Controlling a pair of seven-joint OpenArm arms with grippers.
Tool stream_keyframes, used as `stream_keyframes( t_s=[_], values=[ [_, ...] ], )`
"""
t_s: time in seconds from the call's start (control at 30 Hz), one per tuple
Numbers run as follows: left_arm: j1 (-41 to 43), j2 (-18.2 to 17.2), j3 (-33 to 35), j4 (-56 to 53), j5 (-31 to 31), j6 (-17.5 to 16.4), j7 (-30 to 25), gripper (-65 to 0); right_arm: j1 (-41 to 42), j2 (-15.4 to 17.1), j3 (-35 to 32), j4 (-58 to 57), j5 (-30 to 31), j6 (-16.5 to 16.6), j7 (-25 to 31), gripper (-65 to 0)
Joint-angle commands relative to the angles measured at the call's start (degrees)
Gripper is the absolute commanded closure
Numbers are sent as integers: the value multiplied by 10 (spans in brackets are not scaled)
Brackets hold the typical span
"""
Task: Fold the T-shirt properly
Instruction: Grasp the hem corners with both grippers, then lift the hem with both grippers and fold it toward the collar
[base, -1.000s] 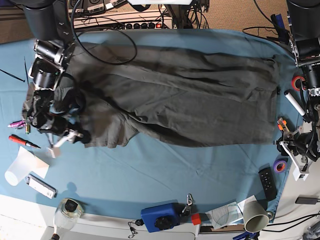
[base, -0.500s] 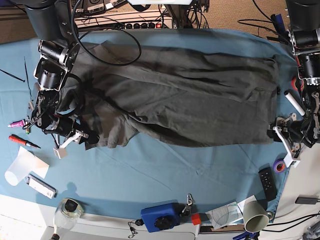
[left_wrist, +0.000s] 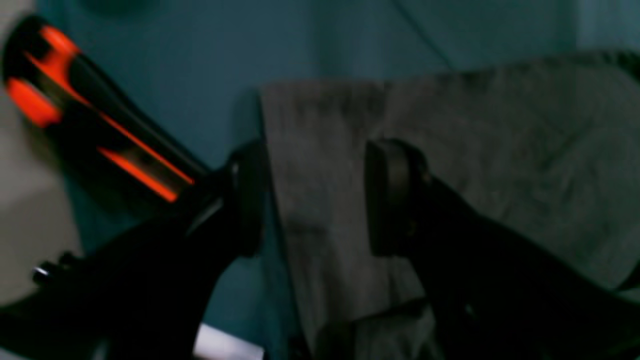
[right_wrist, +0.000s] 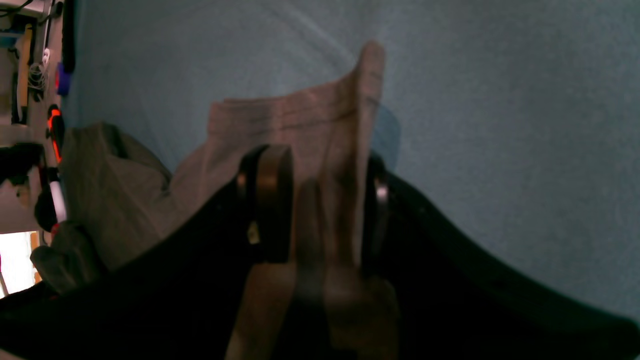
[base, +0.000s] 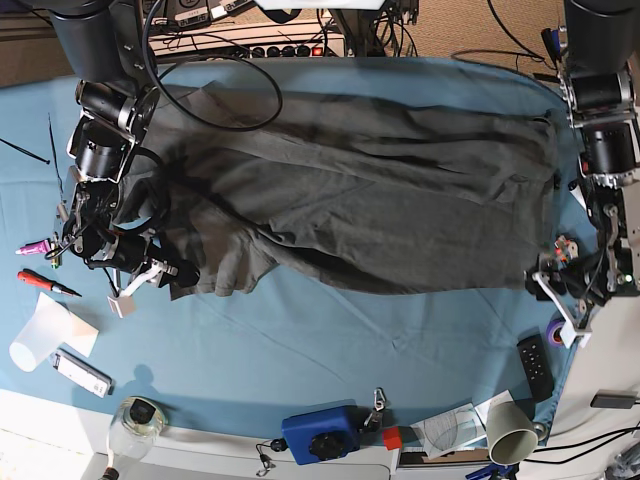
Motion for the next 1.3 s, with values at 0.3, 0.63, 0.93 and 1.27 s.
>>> stream_keyframes(
  t_s=[0.3,0.63,0.93,1.27],
  values=[
    [-17,-2,-3,-53,66,4,-47,-309,4,7,-2,1,-29,-7,-29,-210],
    [-21,-1,-3,-126,10,-24,-69,-309,3,7,-2,1,-30,-7,-29,-210],
    [-25,35,-3,-133,35,-24,-78,-294,4,7,-2,1,-29,-7,-29,-210],
    [-25,56,-3,-133,92,32,-78,-29,5,7,-2,1,-25,7,-12,0]
  ],
)
